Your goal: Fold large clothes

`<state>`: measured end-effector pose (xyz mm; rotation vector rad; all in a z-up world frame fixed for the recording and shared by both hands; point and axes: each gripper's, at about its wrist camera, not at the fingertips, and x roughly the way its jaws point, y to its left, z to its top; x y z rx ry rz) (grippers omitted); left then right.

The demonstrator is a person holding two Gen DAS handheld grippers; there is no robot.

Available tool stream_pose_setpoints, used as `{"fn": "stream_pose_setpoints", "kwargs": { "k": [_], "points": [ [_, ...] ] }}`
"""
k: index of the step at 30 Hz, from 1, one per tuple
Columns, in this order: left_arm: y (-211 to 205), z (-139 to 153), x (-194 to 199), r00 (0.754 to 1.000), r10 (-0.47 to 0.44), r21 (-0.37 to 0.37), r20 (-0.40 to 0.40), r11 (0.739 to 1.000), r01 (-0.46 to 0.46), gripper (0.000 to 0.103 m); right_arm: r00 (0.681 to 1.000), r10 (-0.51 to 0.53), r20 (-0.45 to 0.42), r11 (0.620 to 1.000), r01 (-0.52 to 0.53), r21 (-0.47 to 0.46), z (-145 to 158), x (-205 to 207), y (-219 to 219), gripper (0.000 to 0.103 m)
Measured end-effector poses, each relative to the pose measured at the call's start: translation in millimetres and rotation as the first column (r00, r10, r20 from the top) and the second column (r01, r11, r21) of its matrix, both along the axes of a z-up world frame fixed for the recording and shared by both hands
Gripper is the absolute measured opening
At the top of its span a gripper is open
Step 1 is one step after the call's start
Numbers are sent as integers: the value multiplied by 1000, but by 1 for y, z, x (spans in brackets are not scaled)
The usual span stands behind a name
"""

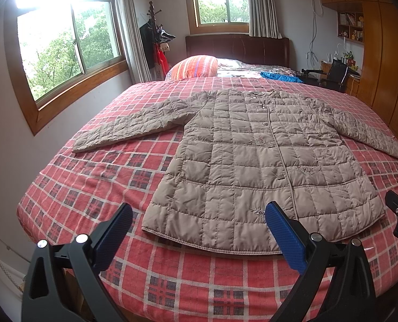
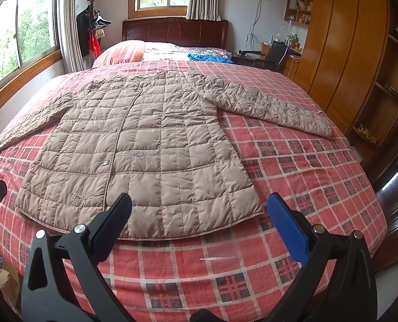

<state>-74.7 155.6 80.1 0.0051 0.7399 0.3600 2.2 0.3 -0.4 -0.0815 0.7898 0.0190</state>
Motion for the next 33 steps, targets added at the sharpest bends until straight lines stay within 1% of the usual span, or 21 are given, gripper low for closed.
{"fn": "stream_pose_setpoints", "kwargs": {
  "k": [33],
  "points": [
    [1, -2, 1, 1000, -1, -3, -2, 1000, 1, 99, 1000, 5, -2, 1000, -5, -5, 3, 3, 5, 100]
  ]
}}
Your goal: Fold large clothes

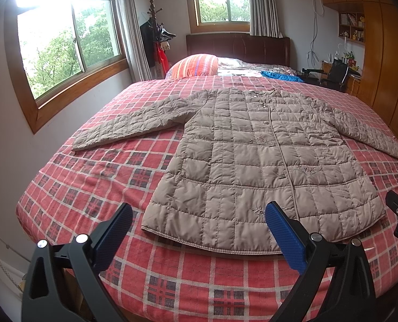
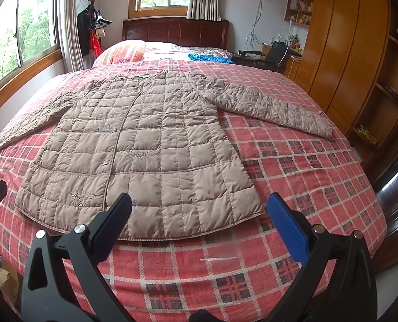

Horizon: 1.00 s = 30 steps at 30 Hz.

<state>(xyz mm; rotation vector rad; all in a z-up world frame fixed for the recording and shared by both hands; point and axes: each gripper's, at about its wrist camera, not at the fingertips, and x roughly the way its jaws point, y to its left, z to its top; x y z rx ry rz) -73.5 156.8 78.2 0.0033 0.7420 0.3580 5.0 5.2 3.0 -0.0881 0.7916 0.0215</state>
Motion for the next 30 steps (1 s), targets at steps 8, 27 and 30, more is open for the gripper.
{"fn": "stream_pose_setpoints", "kwargs": {
  "k": [8, 27, 30],
  "points": [
    [0, -1, 0, 1000, 0, -2, -1, 1000, 0, 99, 1000, 0, 1, 1000, 0, 0, 0, -1, -1, 100],
    [-1, -13, 23, 999, -42, -54, -30, 998, 41, 99, 1000, 22, -12, 999, -22, 24, -7, 15, -11, 100],
    [-7, -15, 45, 994, -90, -68, -63, 994, 86, 99, 1000, 23, -9, 998, -22, 66, -4, 32, -30, 100]
  ]
}}
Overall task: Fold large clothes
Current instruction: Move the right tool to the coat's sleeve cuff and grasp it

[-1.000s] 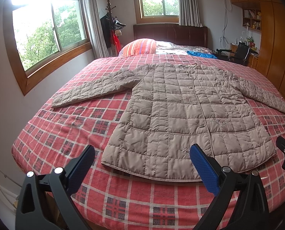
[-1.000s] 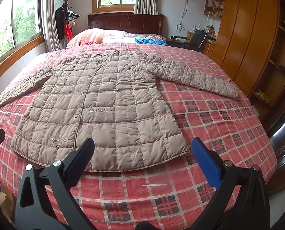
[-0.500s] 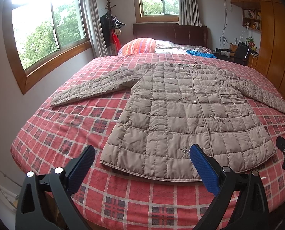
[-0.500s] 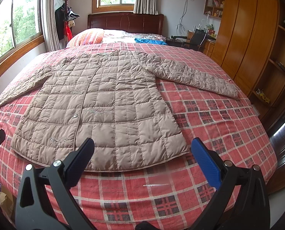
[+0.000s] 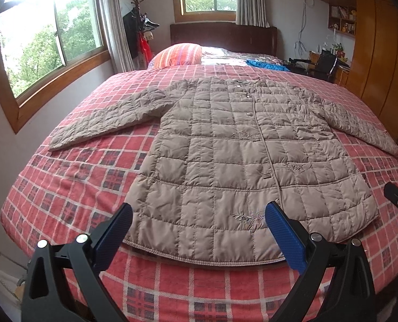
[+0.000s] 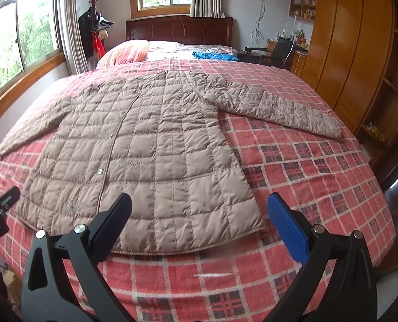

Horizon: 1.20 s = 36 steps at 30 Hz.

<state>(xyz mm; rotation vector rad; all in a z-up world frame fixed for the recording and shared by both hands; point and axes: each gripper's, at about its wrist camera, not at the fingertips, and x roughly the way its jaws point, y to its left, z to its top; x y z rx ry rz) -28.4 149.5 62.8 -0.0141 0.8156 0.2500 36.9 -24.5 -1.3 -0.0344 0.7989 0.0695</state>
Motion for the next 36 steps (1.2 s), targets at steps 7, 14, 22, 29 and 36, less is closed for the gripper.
{"fn": "stream_pose_setpoints", "kwargs": {
  "k": [7, 14, 22, 29, 36],
  "points": [
    [-30, 0, 78, 988, -140, 3, -57, 990, 141, 99, 989, -134, 61, 990, 130, 55, 12, 56, -88, 100],
    [-78, 14, 172, 966, -259, -61, -6, 964, 258, 99, 947, -315, 63, 949, 313, 42, 23, 125, -201, 100],
    [-148, 6, 279, 934, -355, -178, -50, 923, 341, 89, 894, -433, -115, 894, 443, 74, -10, 216, -334, 100],
    [-182, -25, 342, 927, -354, -230, -127, 919, 319, 85, 868, -421, -265, 880, 462, 114, -65, 267, -385, 100],
    [-187, -57, 380, 919, -348, -299, -184, 911, 284, 70, 853, -401, -333, 866, 471, 165, -98, 296, -401, 100]
  ]
}}
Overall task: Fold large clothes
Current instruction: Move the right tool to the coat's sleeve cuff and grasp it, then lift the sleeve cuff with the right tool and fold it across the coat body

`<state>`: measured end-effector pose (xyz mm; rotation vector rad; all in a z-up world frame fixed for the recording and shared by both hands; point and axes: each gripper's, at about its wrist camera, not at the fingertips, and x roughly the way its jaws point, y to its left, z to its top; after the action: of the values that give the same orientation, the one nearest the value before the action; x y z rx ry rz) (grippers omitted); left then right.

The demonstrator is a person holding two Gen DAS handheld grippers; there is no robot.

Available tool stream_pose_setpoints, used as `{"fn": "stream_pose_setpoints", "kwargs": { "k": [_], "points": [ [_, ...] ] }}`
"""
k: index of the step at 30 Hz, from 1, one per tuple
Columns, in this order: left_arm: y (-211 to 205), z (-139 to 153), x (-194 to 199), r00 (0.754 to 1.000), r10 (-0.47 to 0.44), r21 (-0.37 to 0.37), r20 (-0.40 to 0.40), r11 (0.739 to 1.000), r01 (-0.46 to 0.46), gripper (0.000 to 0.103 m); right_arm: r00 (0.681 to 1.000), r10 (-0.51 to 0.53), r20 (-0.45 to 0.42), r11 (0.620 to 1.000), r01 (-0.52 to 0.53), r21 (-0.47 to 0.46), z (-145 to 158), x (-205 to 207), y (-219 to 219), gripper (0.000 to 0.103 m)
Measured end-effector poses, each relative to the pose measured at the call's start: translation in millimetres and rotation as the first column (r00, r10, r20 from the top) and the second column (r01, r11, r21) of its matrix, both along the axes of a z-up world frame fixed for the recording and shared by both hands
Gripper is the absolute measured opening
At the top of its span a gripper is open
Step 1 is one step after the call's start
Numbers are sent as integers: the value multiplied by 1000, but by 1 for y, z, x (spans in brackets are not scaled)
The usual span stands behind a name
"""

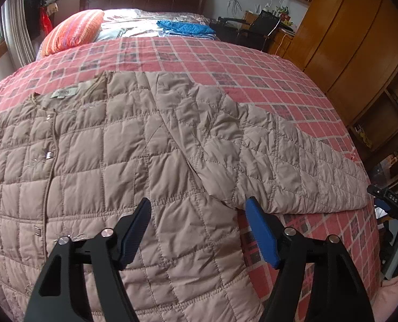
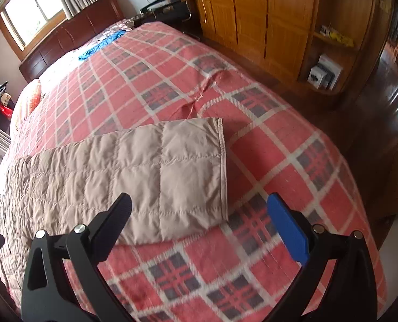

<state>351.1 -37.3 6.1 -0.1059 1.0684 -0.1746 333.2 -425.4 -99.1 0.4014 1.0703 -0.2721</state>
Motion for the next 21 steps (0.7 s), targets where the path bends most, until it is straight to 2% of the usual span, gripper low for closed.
{"fn": "stream_pose_setpoints", "kwargs": {
  "k": [7, 9, 11, 13, 15, 17, 19, 21],
  "points": [
    [6, -25, 12, 999, 7, -23, -54, 1000, -9, 66, 1000, 19, -20, 1000, -19, 1, -17, 17, 3, 100],
    [8, -30, 14, 998, 5, -30, -63, 1000, -7, 65, 999, 33, -23, 999, -33, 11, -21, 19, 5, 95],
    [10, -33, 17, 997, 7, -43, -74, 999, -10, 64, 998, 56, -23, 997, -55, 53, -26, 22, 6, 72],
    [14, -36, 20, 995, 12, -67, -94, 998, -18, 57, 998, 57, -26, 997, -55, 59, -29, 24, 7, 71],
    [18, -38, 22, 994, 19, -89, -107, 996, -28, 53, 997, 71, -29, 997, -70, 40, -28, 25, 10, 57],
    [22, -40, 22, 993, 17, -105, -114, 994, -29, 49, 996, 86, -10, 992, -85, 90, -25, 23, 11, 28],
    [24, -41, 22, 993, 14, -118, -117, 993, -28, 45, 995, 98, 21, 984, -100, 144, -16, 23, 13, 23],
    [28, -41, 21, 992, 18, -130, -121, 991, -34, 40, 990, 120, 70, 983, -129, 133, 0, 21, 19, 22]
  ]
}}
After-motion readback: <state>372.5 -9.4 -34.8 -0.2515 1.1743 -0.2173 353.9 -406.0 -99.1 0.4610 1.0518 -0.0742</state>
